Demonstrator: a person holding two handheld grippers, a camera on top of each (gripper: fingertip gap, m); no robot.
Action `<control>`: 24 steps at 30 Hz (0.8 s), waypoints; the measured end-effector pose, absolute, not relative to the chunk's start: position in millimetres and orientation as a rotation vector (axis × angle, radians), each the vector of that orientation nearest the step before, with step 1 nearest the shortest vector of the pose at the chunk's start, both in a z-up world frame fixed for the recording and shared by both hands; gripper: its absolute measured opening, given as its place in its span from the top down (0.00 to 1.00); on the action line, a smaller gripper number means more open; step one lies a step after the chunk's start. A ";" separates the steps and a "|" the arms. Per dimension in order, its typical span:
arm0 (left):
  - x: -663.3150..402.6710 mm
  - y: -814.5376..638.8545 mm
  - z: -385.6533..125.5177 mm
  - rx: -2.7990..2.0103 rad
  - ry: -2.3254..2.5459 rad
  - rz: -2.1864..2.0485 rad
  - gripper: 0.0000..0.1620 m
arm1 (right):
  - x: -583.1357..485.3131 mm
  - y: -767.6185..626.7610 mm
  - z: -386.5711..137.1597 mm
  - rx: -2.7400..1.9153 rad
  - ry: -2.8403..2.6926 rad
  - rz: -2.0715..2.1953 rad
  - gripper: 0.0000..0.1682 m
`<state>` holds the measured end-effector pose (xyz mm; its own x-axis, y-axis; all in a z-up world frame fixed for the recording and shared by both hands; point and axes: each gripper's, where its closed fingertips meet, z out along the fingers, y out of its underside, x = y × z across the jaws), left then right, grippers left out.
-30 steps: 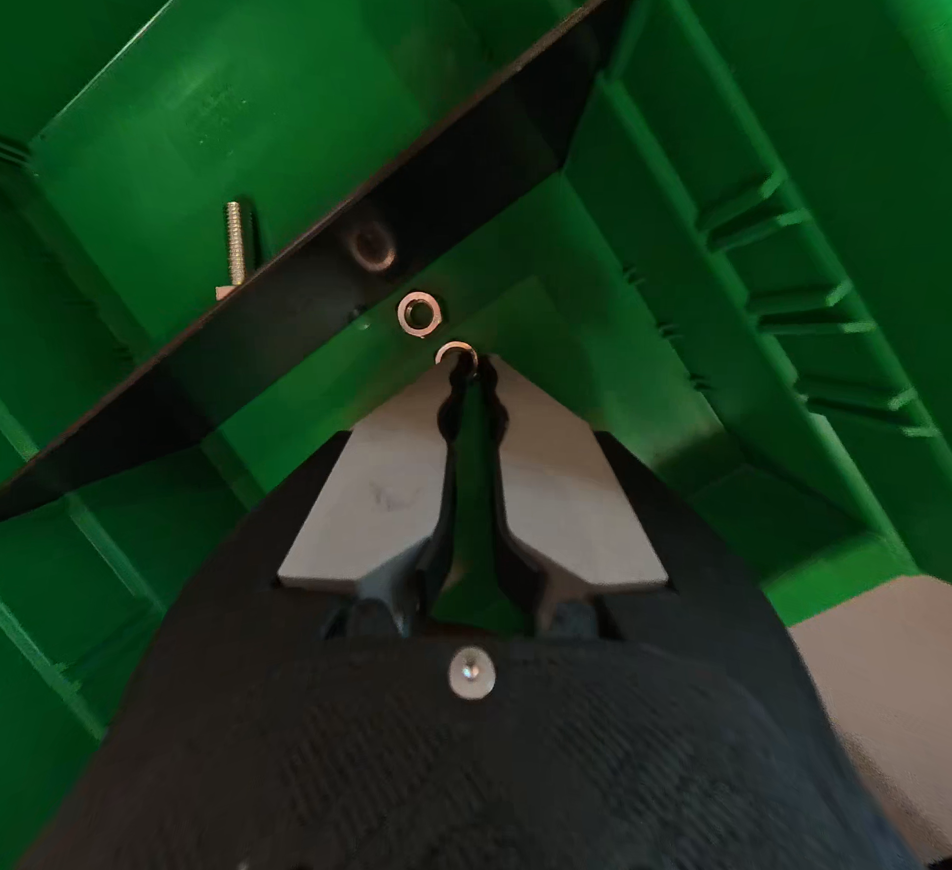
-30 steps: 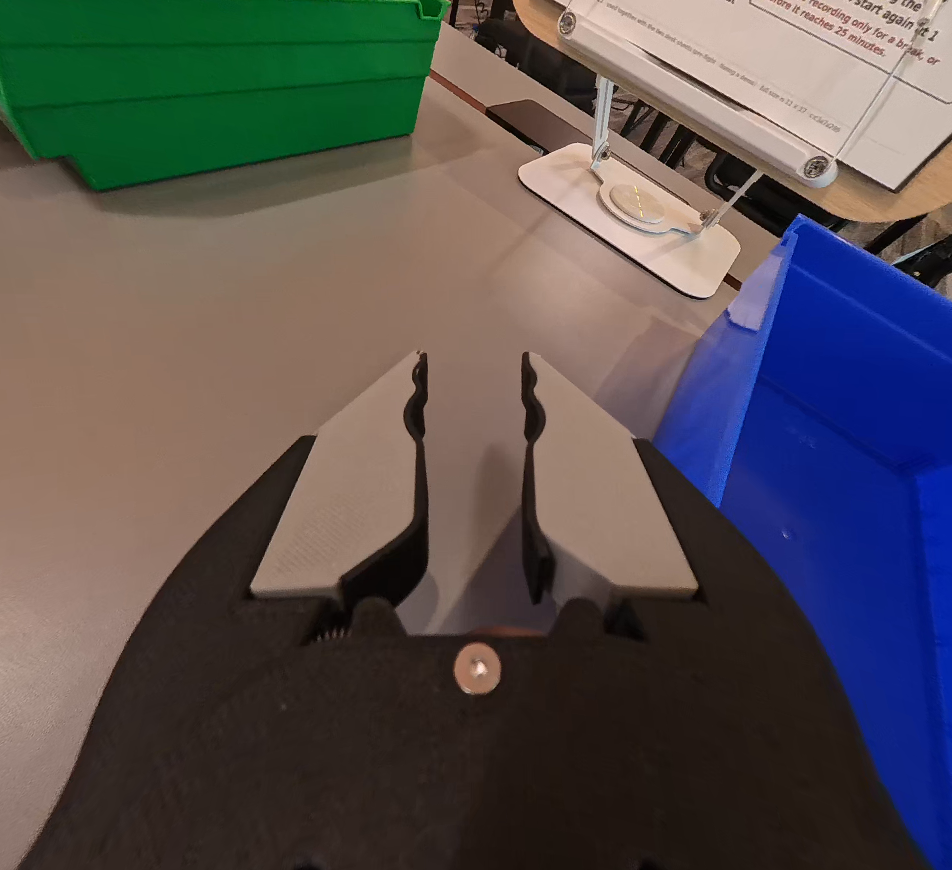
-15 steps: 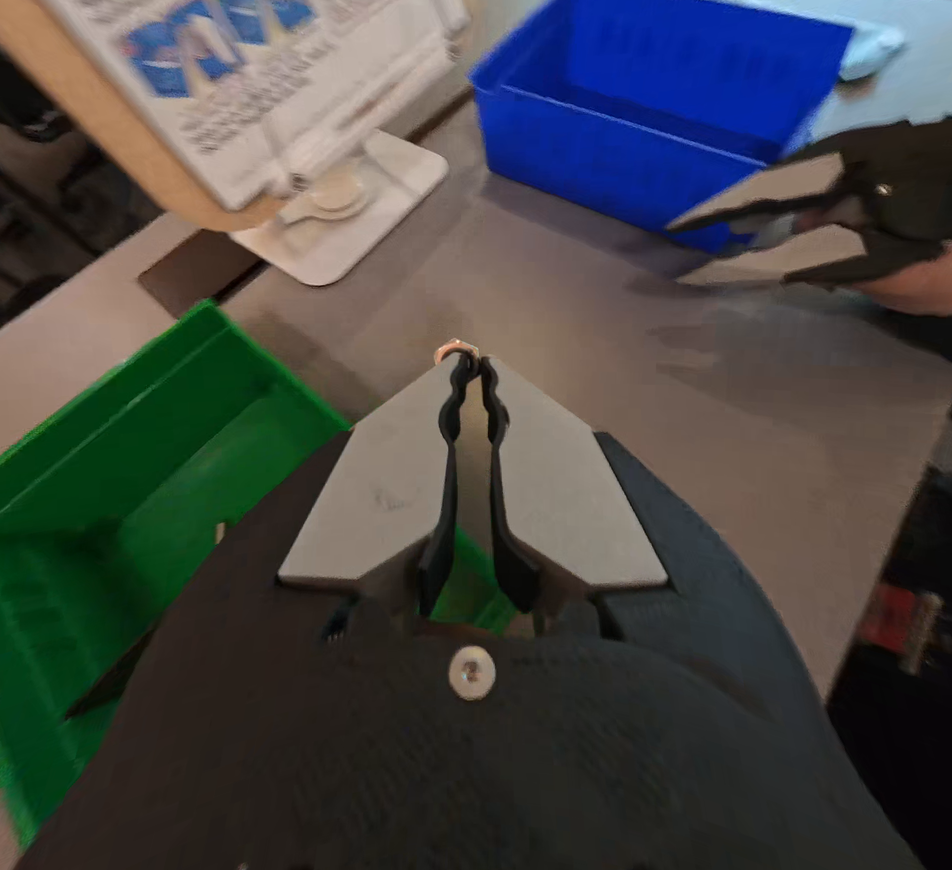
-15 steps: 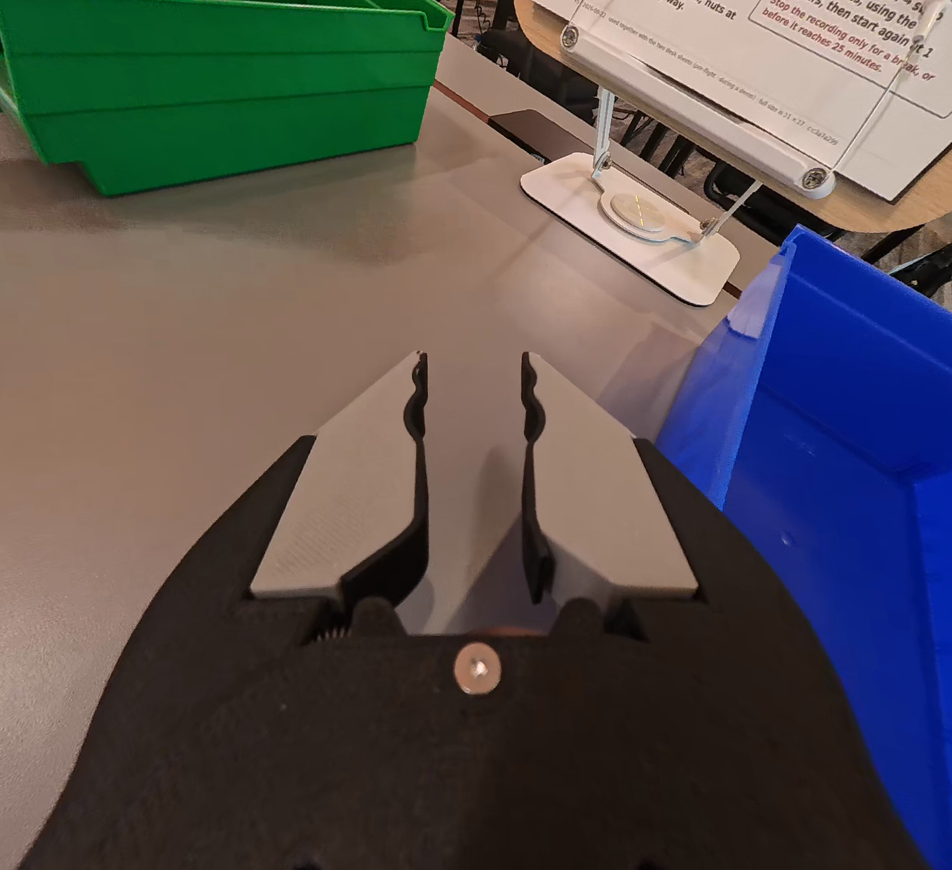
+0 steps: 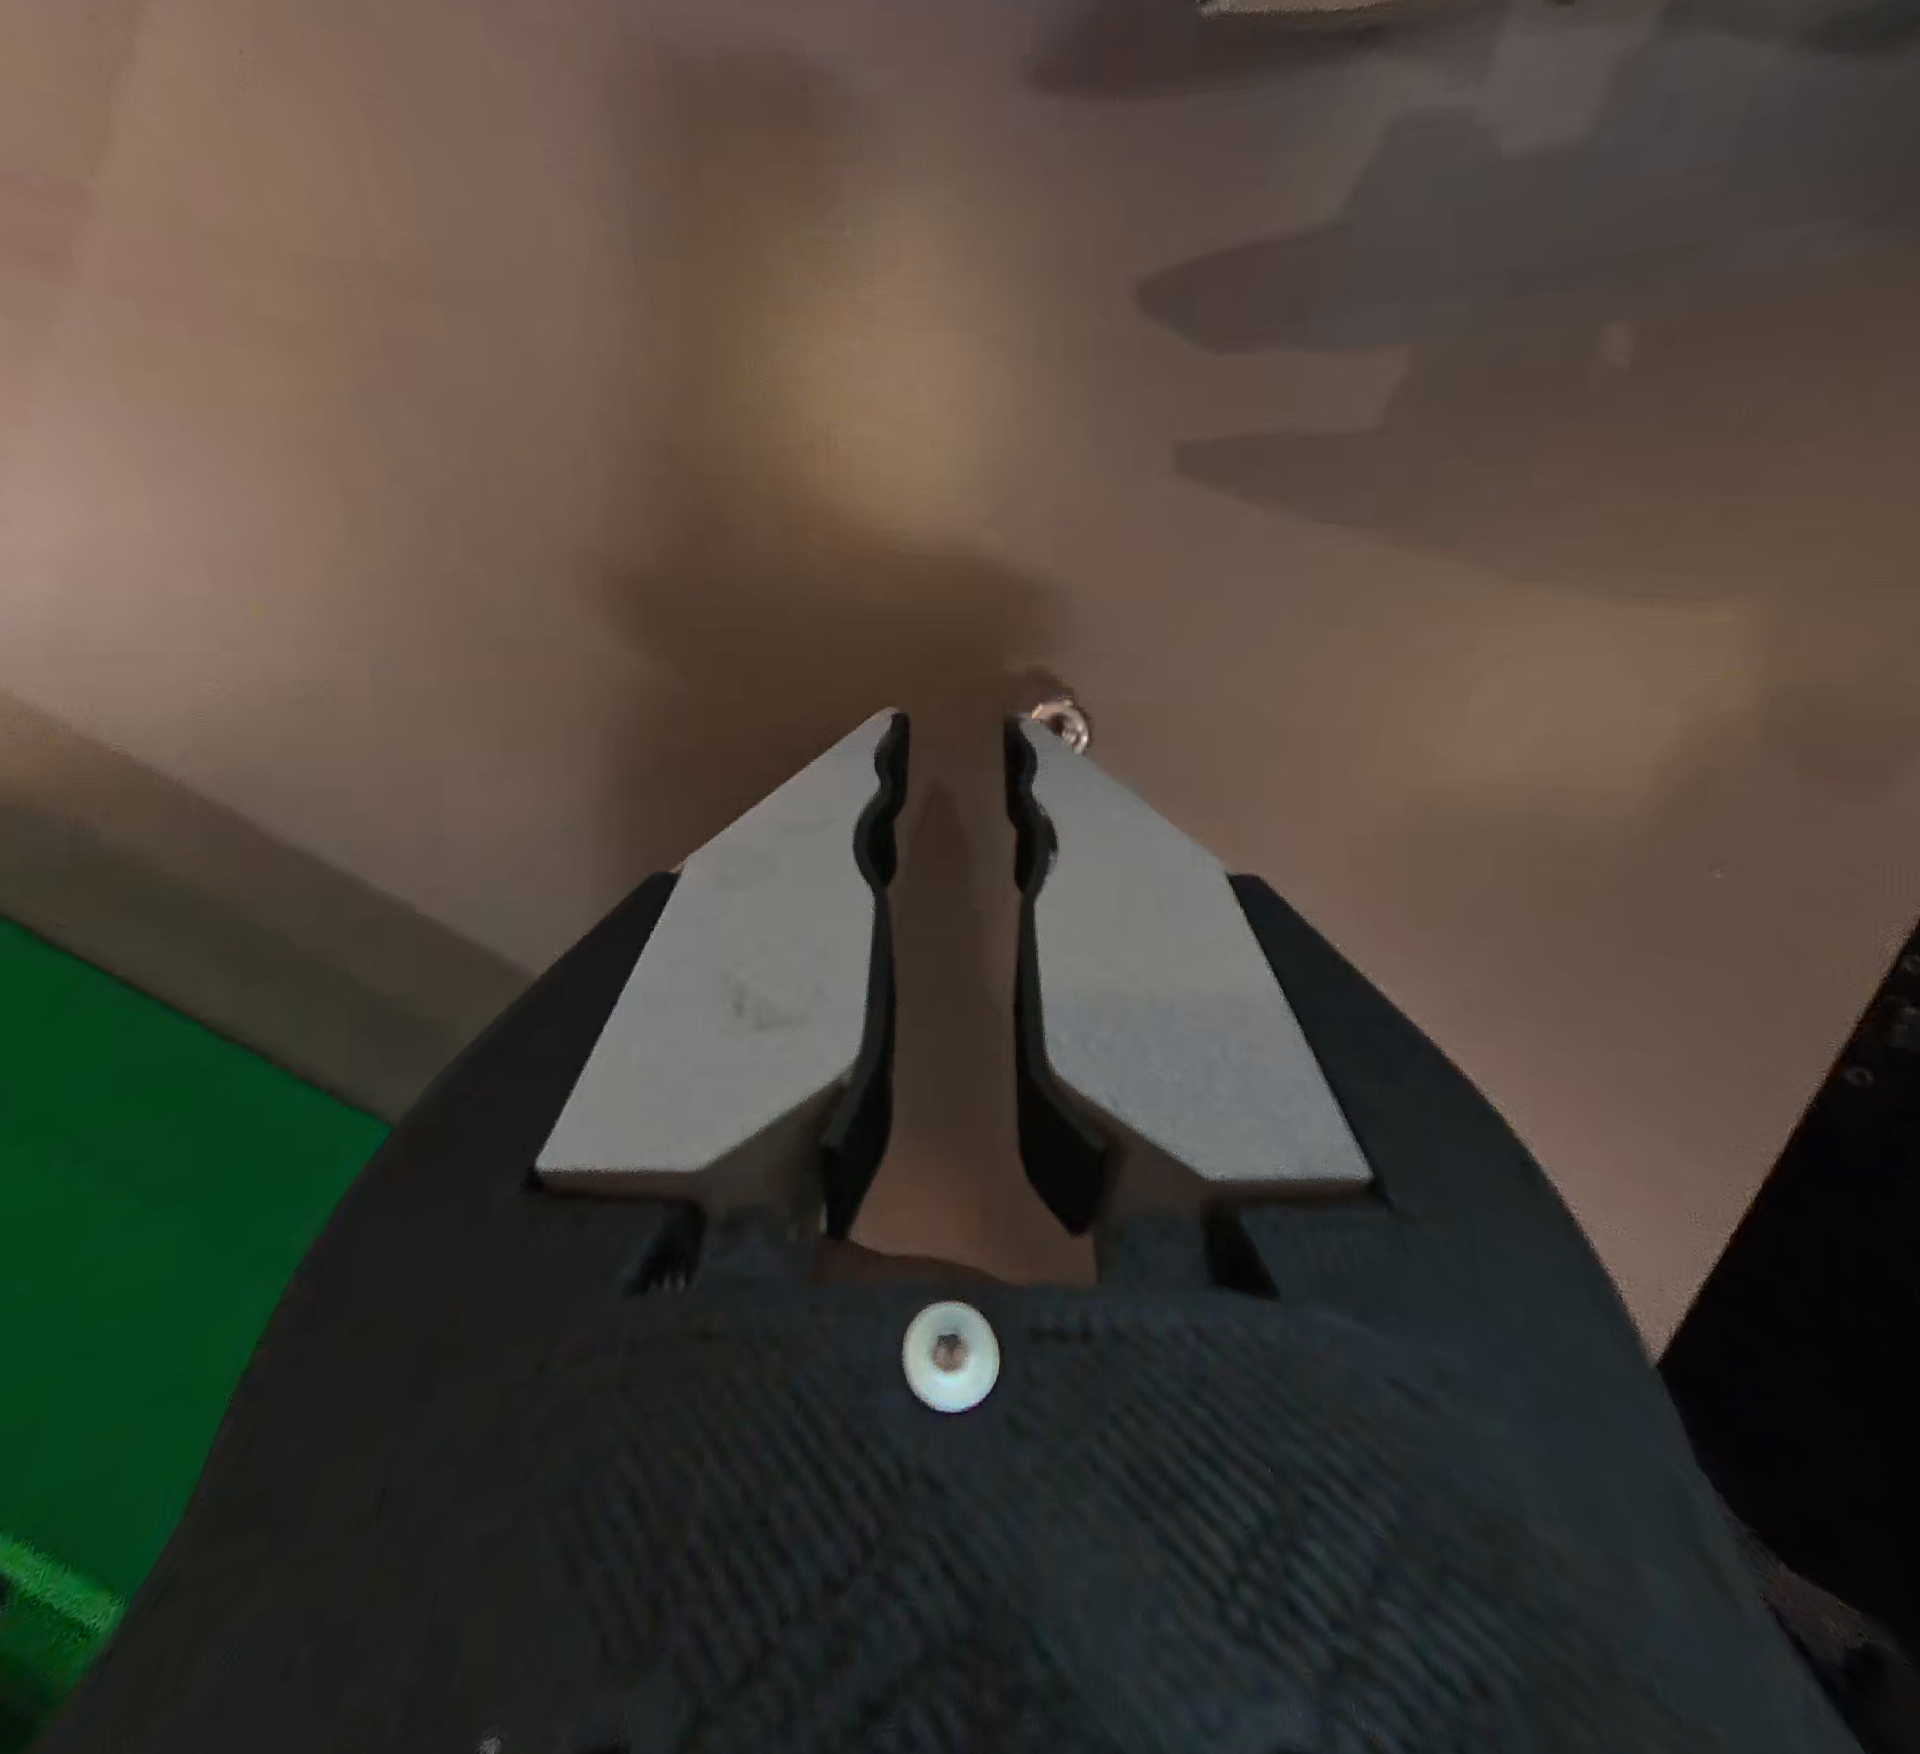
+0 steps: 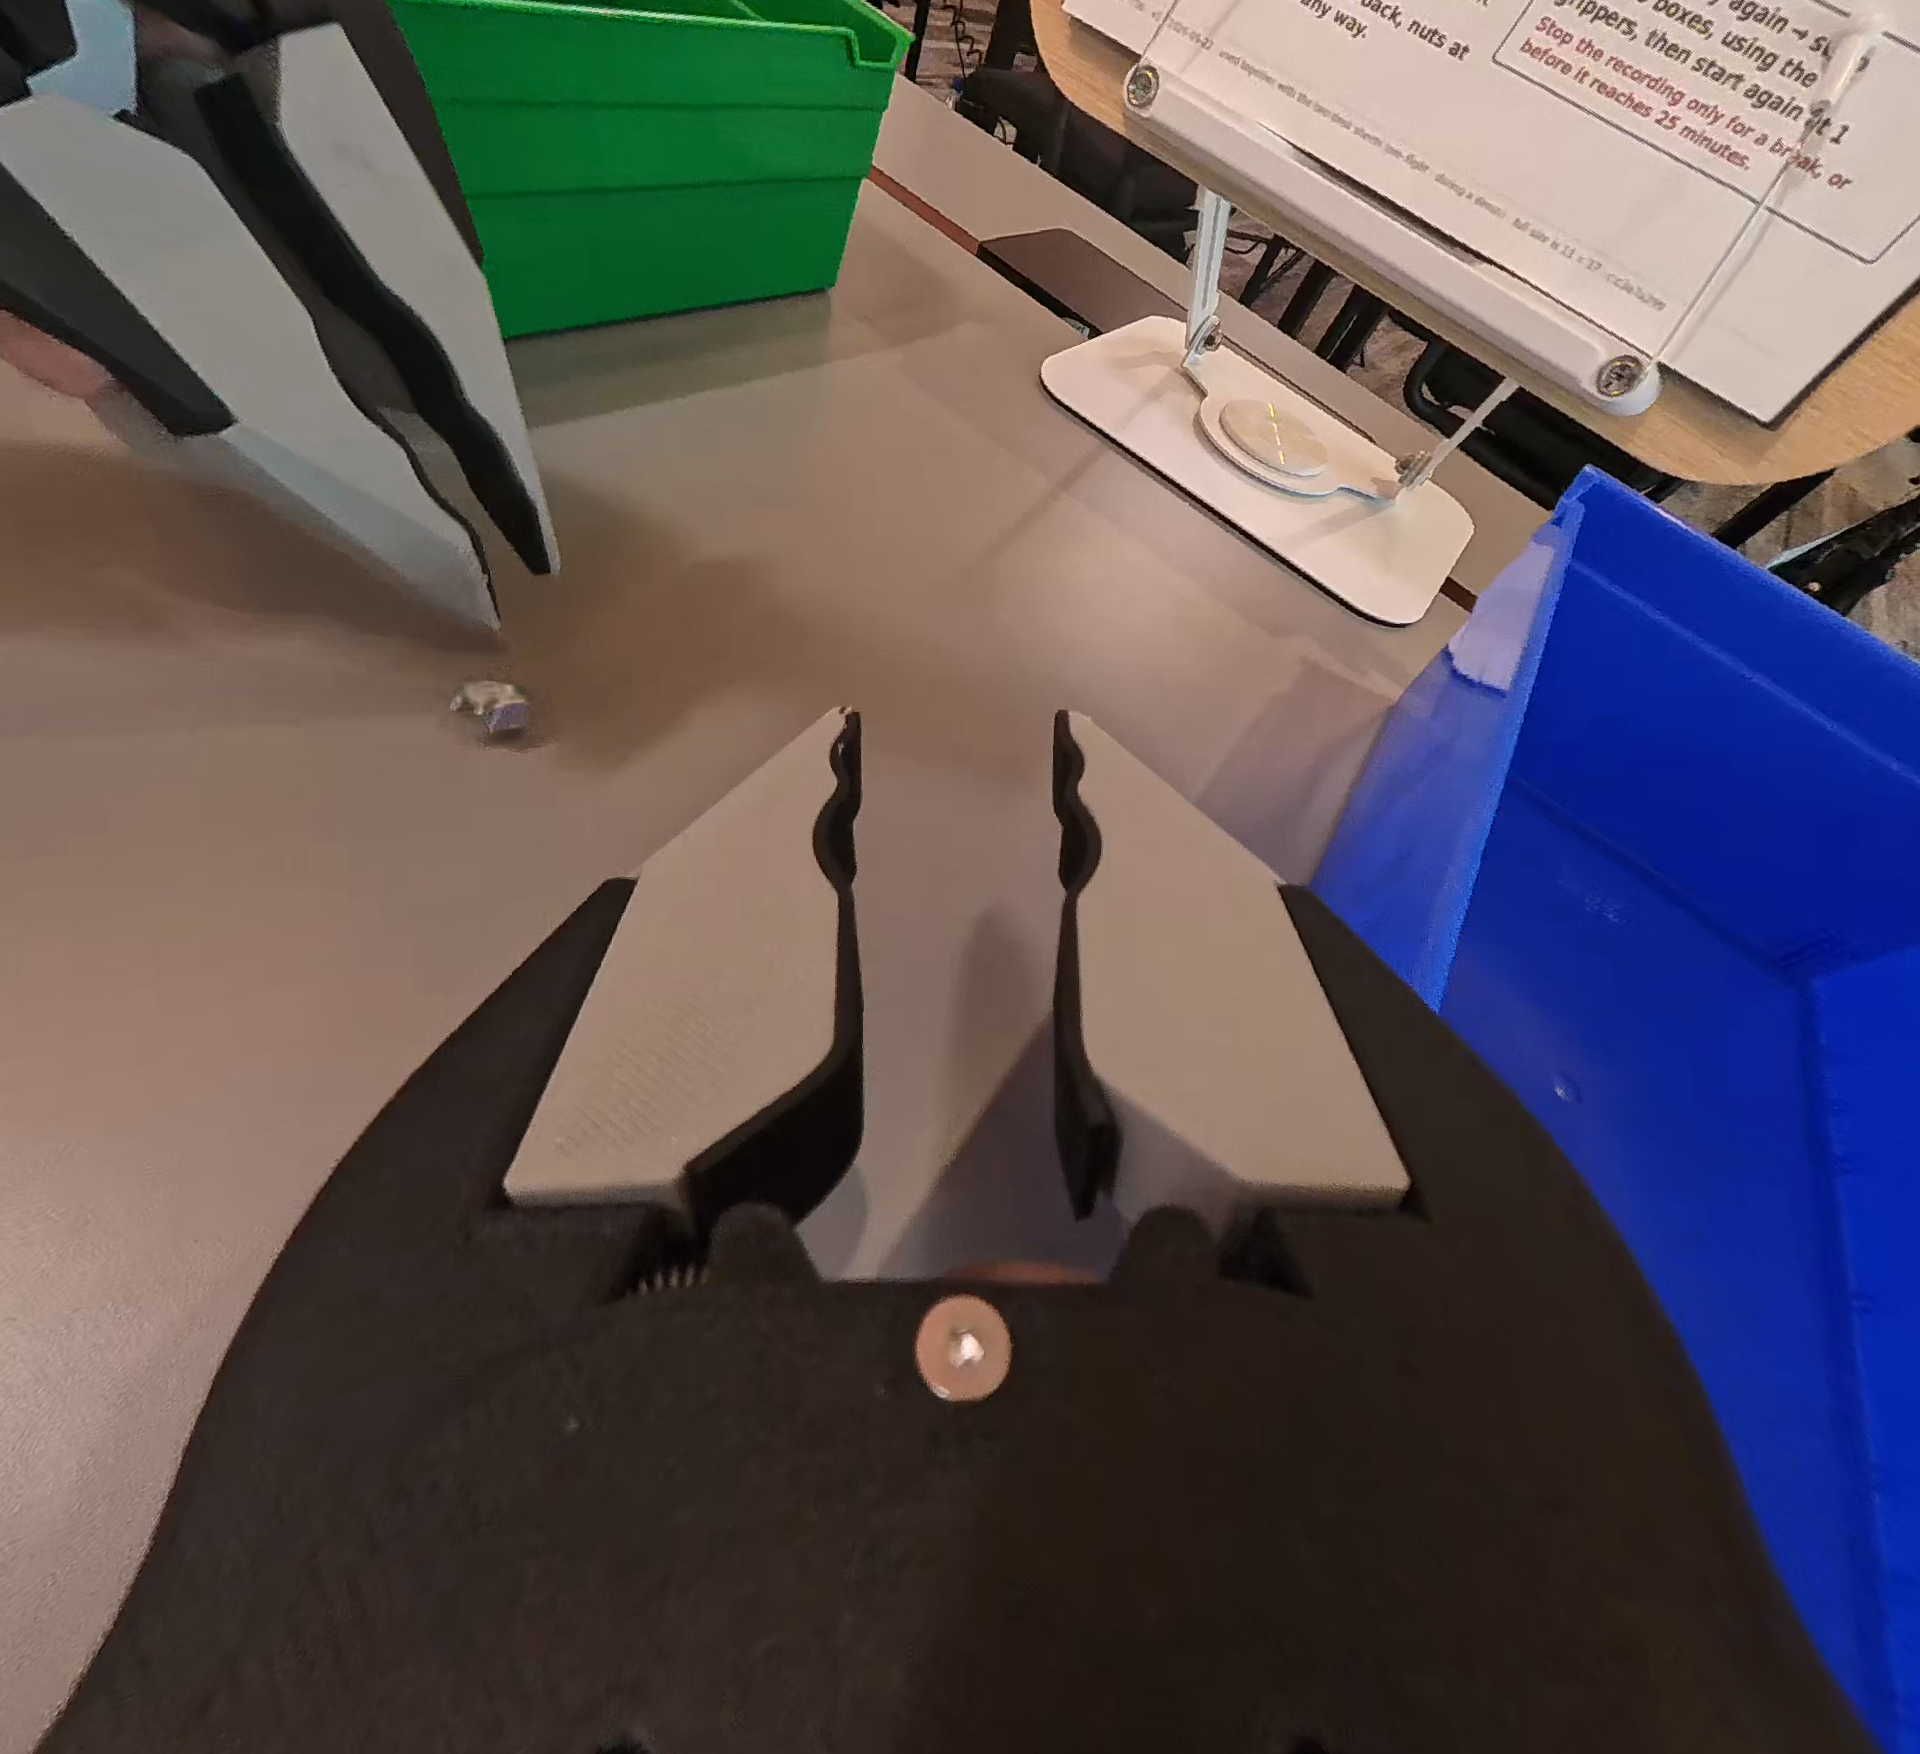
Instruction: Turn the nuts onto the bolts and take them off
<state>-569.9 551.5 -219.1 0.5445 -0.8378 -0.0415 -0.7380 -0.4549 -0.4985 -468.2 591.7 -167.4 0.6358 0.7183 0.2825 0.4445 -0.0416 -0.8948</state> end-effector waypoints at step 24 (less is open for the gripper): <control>-741.1 509.1 -212.6 -2.297 1.138 -0.068 0.80 | -469.4 591.1 -169.6 -1.684 -0.957 0.302 0.79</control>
<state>-741.1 509.1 -212.6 0.6368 -0.7450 -0.1983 -0.7160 -0.4762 -0.5104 -469.4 591.1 -169.6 0.6385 0.7211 0.2688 0.4357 -0.0508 -0.8986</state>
